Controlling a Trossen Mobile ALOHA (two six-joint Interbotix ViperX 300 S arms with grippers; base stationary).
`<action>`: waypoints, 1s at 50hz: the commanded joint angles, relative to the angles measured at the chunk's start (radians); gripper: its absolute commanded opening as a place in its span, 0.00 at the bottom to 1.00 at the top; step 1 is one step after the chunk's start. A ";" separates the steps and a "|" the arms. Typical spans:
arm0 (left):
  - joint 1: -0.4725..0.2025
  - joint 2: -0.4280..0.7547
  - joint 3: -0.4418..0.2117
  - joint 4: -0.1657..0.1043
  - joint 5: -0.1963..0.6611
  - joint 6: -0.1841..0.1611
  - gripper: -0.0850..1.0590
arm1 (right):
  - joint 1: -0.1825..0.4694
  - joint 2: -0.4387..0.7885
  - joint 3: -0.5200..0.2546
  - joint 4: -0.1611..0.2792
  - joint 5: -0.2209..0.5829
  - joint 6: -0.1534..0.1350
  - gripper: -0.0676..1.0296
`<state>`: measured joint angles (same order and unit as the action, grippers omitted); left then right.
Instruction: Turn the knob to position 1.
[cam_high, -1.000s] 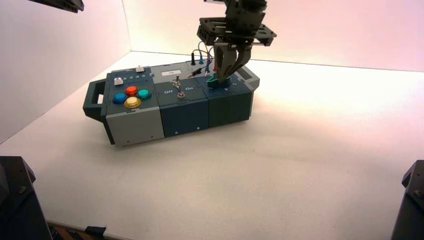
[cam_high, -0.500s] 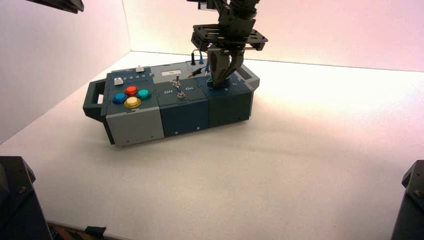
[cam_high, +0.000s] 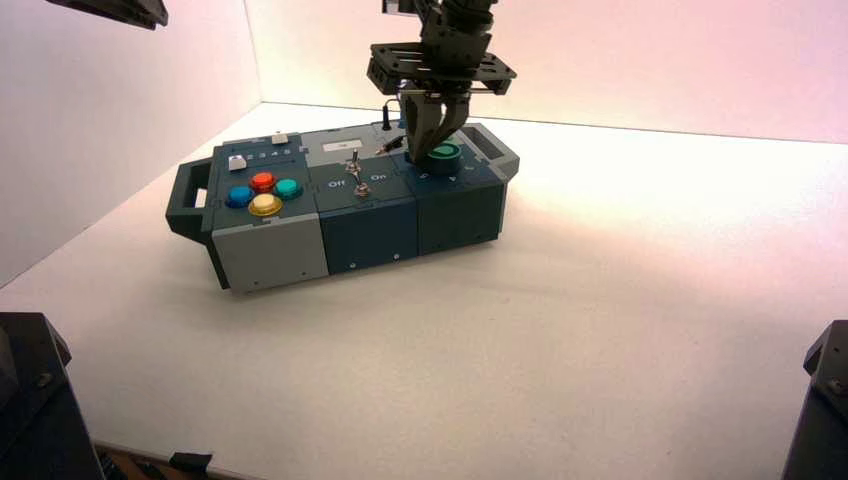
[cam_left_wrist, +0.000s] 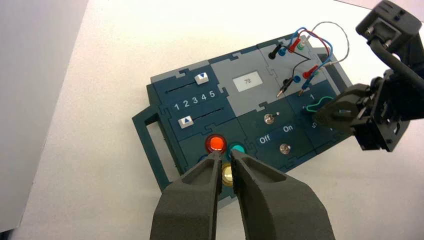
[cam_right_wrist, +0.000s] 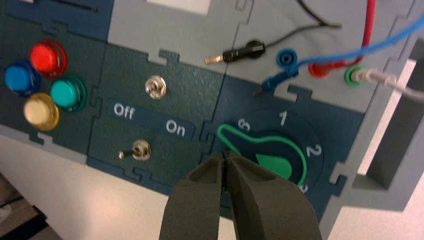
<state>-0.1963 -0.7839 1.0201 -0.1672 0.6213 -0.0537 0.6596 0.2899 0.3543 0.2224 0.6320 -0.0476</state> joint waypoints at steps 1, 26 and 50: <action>0.008 -0.002 -0.012 0.000 -0.005 -0.002 0.18 | -0.003 -0.009 -0.040 -0.003 0.003 -0.005 0.04; 0.008 -0.002 -0.012 -0.002 -0.005 0.000 0.18 | -0.029 0.015 -0.083 -0.017 0.009 -0.006 0.04; 0.008 0.002 -0.012 0.000 -0.008 0.002 0.18 | -0.034 0.038 -0.114 -0.028 0.028 -0.006 0.04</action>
<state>-0.1948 -0.7839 1.0201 -0.1672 0.6213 -0.0537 0.6289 0.3451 0.2700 0.1948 0.6611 -0.0506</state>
